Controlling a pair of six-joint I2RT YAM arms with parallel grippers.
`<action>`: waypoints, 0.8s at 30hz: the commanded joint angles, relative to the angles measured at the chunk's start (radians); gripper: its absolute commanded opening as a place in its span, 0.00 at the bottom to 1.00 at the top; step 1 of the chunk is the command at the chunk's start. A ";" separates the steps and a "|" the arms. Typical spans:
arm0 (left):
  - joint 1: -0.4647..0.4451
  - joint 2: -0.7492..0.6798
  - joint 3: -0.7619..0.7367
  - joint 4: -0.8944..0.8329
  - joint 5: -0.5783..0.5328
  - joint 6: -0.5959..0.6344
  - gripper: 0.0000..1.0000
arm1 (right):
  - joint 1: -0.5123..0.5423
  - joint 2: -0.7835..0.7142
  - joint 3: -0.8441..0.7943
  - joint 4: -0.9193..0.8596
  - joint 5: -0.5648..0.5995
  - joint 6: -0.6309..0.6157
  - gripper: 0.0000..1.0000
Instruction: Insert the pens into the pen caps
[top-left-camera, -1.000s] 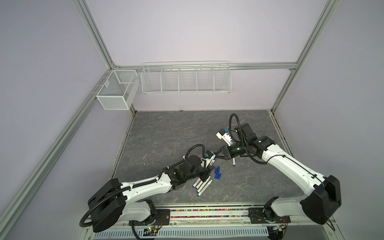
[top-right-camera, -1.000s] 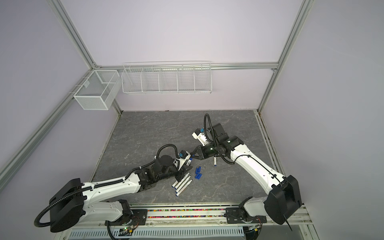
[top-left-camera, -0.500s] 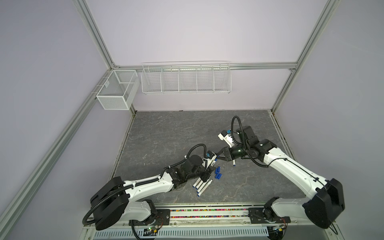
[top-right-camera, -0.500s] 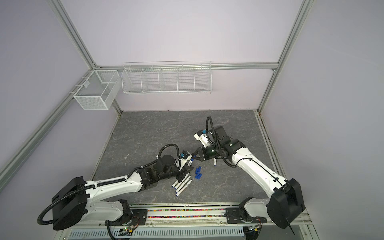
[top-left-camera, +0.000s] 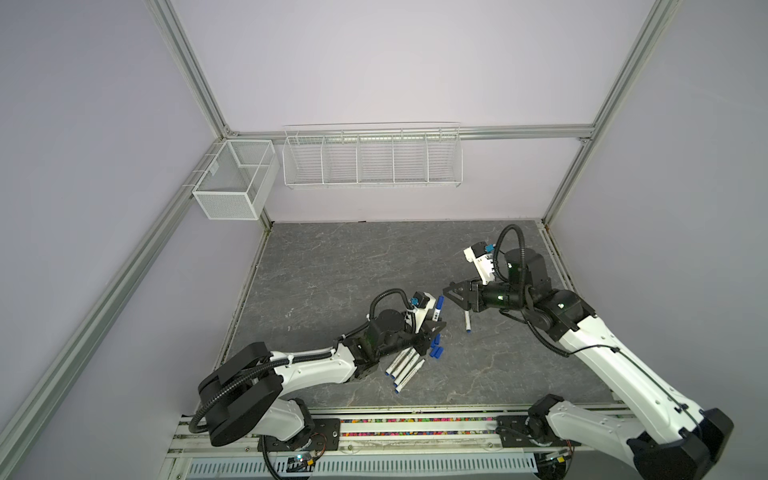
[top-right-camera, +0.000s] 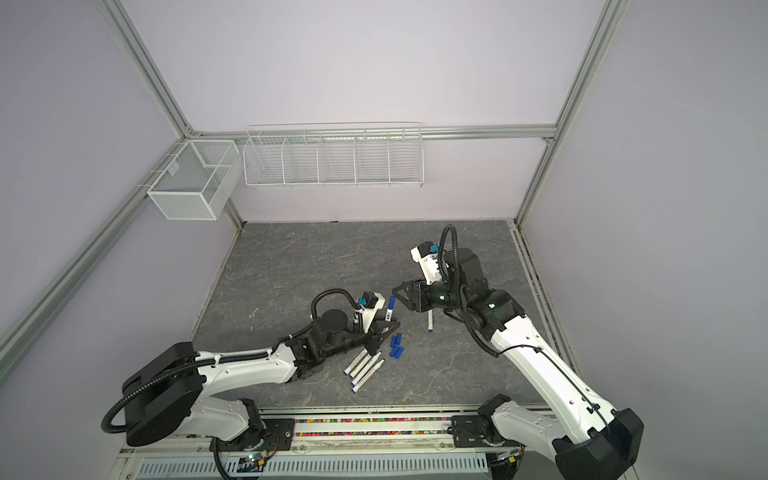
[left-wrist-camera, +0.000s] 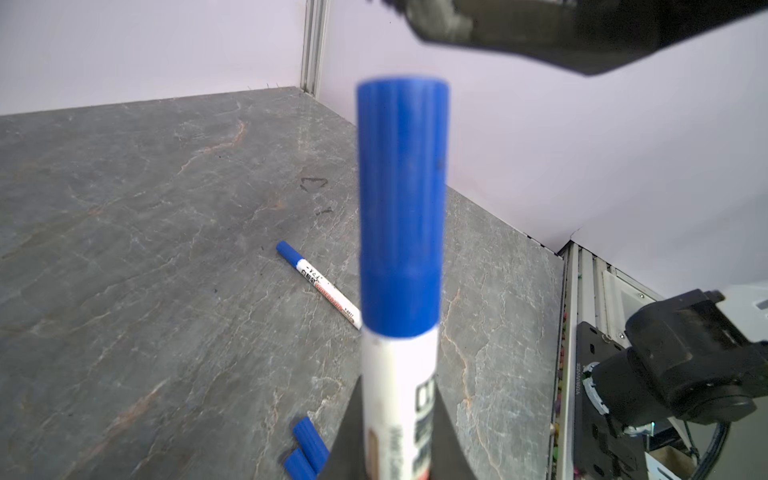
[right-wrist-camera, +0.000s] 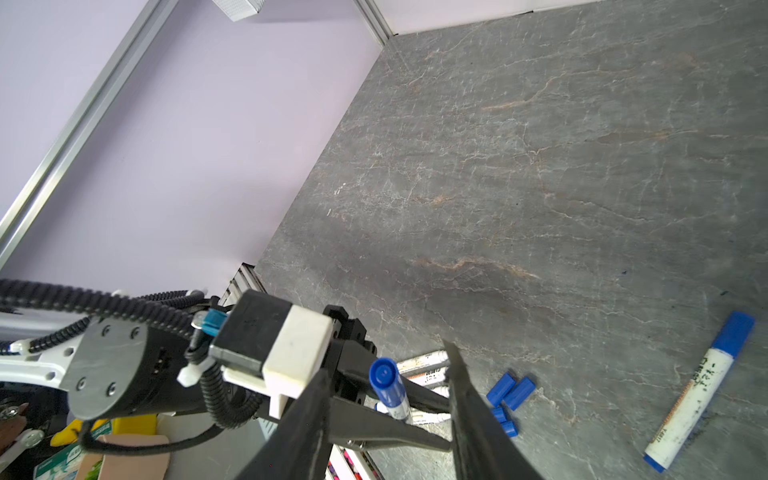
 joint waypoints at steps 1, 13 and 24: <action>-0.006 0.007 -0.001 0.104 -0.009 -0.044 0.00 | -0.002 0.027 0.020 0.011 -0.007 0.005 0.46; -0.006 0.020 0.025 0.139 -0.014 -0.054 0.00 | 0.052 0.032 -0.056 0.040 -0.039 0.017 0.42; -0.006 0.024 0.058 0.138 -0.009 -0.055 0.00 | 0.073 0.046 -0.083 0.049 -0.027 -0.001 0.32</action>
